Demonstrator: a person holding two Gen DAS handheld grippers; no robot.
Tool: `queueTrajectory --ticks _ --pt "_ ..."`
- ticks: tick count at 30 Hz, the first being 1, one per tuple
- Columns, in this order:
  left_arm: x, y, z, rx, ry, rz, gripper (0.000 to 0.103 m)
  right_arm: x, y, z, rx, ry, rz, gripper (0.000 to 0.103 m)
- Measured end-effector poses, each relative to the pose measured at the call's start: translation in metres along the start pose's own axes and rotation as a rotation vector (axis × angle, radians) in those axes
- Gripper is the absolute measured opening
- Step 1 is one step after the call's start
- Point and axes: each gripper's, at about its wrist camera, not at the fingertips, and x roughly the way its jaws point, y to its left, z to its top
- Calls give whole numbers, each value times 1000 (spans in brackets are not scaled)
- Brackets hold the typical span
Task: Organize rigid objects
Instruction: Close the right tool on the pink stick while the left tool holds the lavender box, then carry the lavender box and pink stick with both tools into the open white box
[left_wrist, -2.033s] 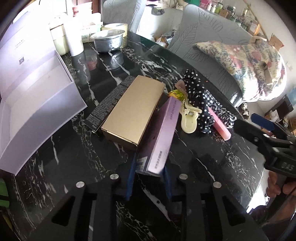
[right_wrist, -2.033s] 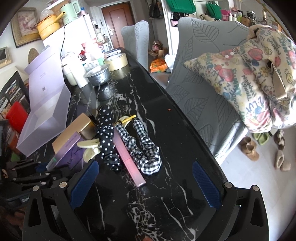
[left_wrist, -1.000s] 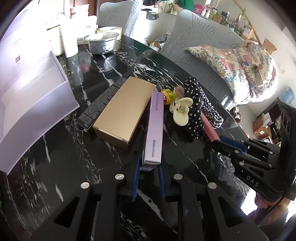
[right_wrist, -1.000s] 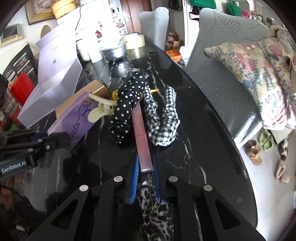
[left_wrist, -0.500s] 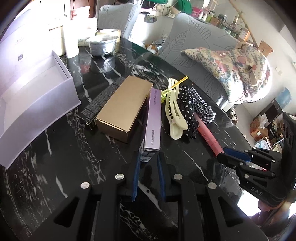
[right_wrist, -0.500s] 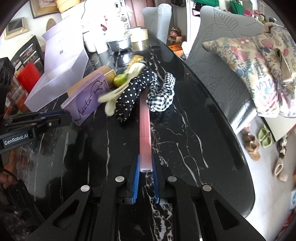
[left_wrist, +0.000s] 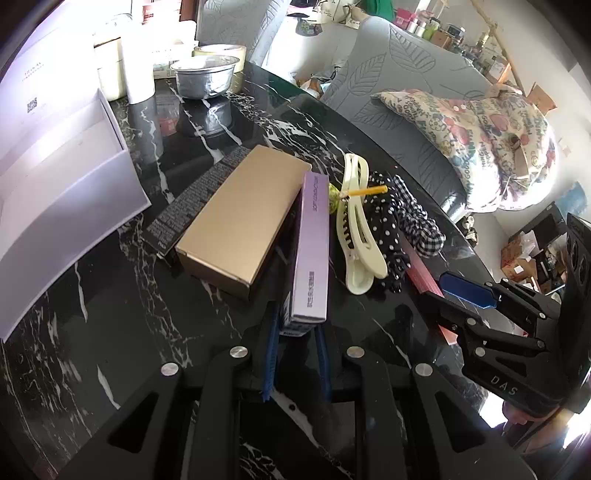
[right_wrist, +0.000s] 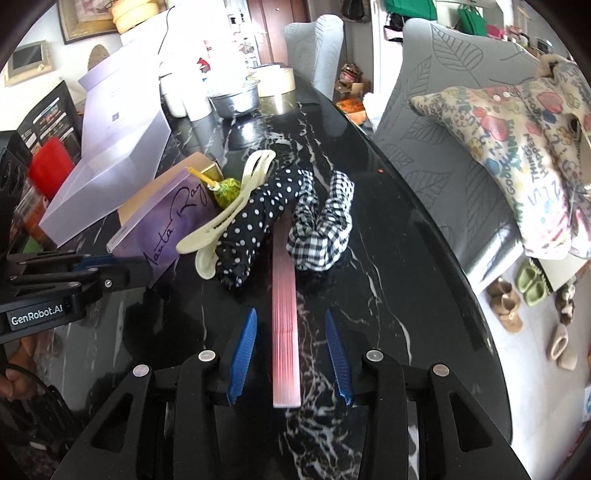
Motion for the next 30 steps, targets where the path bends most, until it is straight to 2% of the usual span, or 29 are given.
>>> queueTrajectory --ticks 3,4,6,9,13,17,23,26,30 --pt "2 0 3 -2 -6 5 19 3 3 3 -11 -6 -2 38" --pt "2 0 4 -1 -9 6 19 3 4 3 -15 -7 -5 35" --pt "2 -1 4 6 -37 -7 19 5 8 4 -33 -11 -30 19" --pt "-8 -1 0 12 -133 -54 19 6 12 4 -47 -15 -49 14" --pt "-20 -11 -1 82 -212 39 19 4 11 2 -35 -13 -34 13" --pt "-17 -7 4 60 -190 3 16 -1 11 -1 -19 -13 -20 13" --pt "-11 -13 12 119 -154 2 16 -7 10 -4 -6 -15 -11 13" --pt "-5 -13 17 110 -127 -6 16 -8 10 -5 4 -13 -5 14" --pt "0 -11 20 83 -135 -17 16 -7 8 -6 16 -7 3 14"
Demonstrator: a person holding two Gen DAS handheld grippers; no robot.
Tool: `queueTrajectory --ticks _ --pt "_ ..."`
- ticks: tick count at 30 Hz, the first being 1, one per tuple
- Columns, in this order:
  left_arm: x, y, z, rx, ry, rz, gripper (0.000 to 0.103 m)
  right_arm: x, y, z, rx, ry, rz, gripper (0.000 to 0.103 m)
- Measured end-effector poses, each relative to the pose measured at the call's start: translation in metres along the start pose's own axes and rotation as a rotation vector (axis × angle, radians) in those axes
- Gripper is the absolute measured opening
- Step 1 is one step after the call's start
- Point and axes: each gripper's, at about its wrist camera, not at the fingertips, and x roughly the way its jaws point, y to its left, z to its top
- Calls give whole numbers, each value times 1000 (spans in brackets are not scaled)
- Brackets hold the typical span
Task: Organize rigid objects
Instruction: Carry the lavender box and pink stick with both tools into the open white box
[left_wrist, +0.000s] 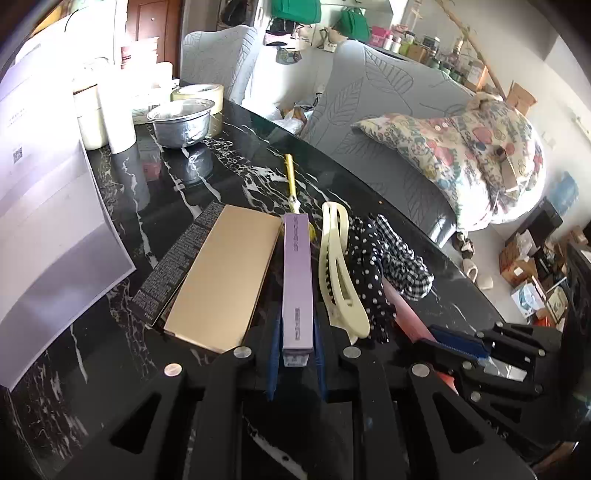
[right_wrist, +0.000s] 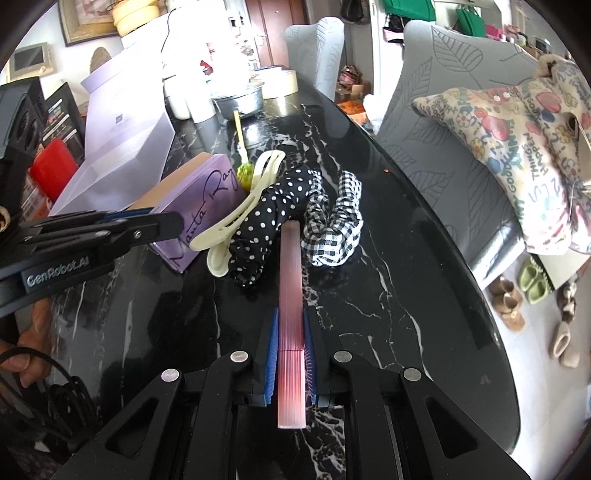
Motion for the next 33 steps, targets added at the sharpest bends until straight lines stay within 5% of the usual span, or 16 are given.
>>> queueTrajectory --ticks 33 --pt "-102 15 -31 -89 -164 116 15 -87 43 6 -137 -233 34 13"
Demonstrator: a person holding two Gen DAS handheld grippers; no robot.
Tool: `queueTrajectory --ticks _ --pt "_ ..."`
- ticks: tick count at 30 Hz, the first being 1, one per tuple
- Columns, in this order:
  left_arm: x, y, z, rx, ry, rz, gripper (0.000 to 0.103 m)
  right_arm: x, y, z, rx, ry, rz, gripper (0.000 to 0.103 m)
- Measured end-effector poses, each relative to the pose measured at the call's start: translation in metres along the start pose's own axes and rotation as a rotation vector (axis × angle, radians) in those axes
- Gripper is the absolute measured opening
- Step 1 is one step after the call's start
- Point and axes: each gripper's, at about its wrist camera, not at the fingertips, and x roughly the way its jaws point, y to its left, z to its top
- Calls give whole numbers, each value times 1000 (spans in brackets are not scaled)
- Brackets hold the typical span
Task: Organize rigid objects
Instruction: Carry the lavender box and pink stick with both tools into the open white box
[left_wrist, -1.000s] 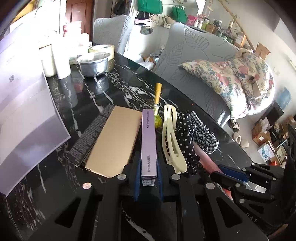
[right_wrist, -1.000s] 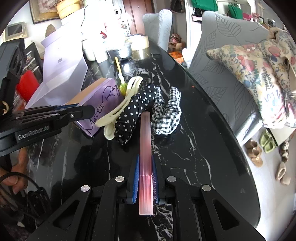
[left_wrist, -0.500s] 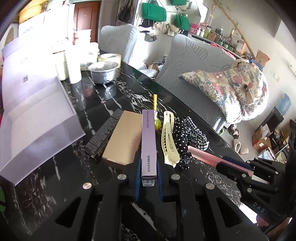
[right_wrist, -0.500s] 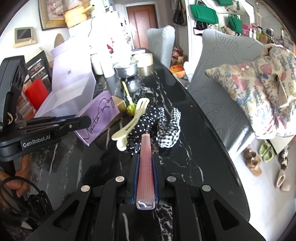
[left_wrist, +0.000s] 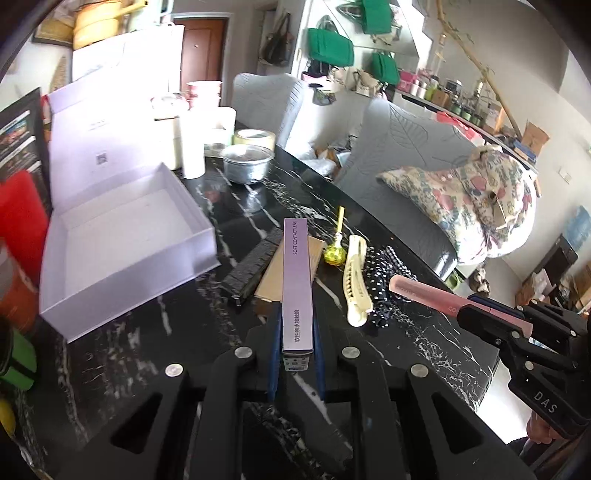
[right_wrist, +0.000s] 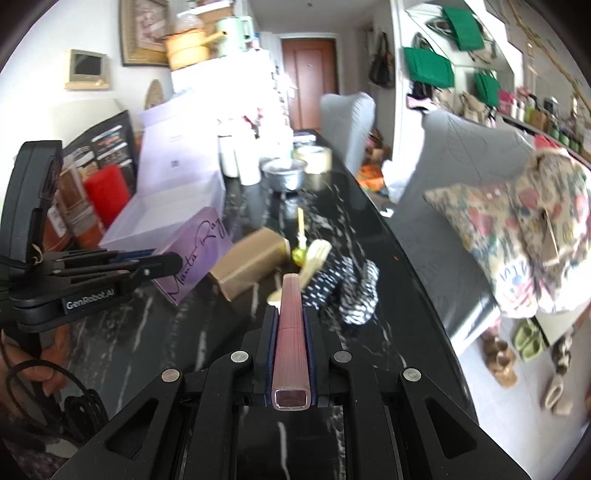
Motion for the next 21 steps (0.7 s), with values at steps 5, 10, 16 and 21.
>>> queueTrajectory --ticks 5,10,16,21 --pt "-15 14 -4 -33 -17 58 15 3 17 6 -47 -11 54 13" --pt "-28 33 -9 -82 -29 120 15 13 36 12 -98 -9 117 13" --pt "-40 55 -14 -137 -36 188 15 25 57 22 -156 -2 185 13" --pt "-50 71 -14 -170 -47 231 15 33 75 32 -201 -9 236 13"
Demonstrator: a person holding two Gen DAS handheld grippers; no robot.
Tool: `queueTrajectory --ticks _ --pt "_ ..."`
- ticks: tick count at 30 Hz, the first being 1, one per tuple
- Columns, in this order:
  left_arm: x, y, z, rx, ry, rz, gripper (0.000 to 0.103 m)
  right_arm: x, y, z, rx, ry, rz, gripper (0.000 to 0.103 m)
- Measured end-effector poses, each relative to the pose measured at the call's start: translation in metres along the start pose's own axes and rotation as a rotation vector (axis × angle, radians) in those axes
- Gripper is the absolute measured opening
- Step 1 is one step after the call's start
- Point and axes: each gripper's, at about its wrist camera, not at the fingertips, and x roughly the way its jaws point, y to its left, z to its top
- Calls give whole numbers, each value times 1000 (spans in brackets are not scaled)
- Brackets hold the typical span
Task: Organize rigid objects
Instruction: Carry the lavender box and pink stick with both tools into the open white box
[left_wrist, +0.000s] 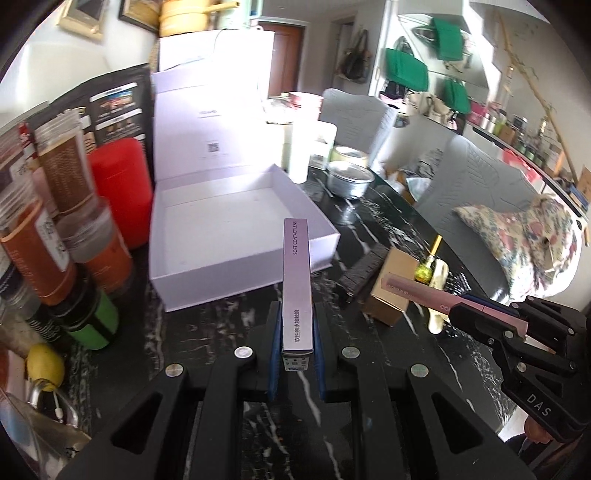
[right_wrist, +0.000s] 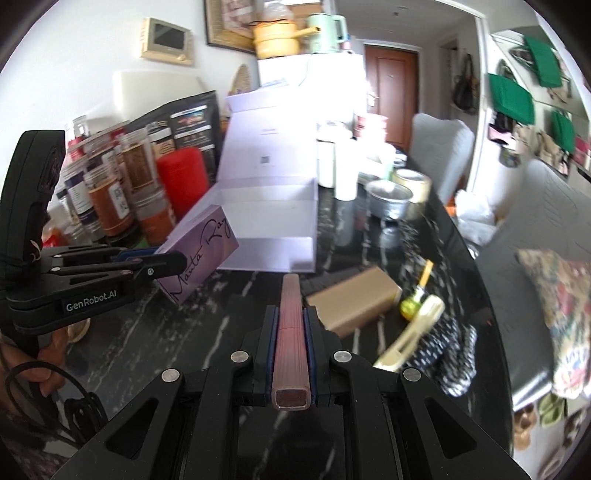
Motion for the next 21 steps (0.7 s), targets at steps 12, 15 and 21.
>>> queueTrajectory --ticks 12,15,21 --pt "7 28 9 -48 1 52 15 30 20 27 -67 5 60 13" --pt "13 34 13 -56 5 55 15 39 23 33 -76 10 62 13" --pt "26 45 24 -75 9 50 15 58 25 44 -86 19 62 13"
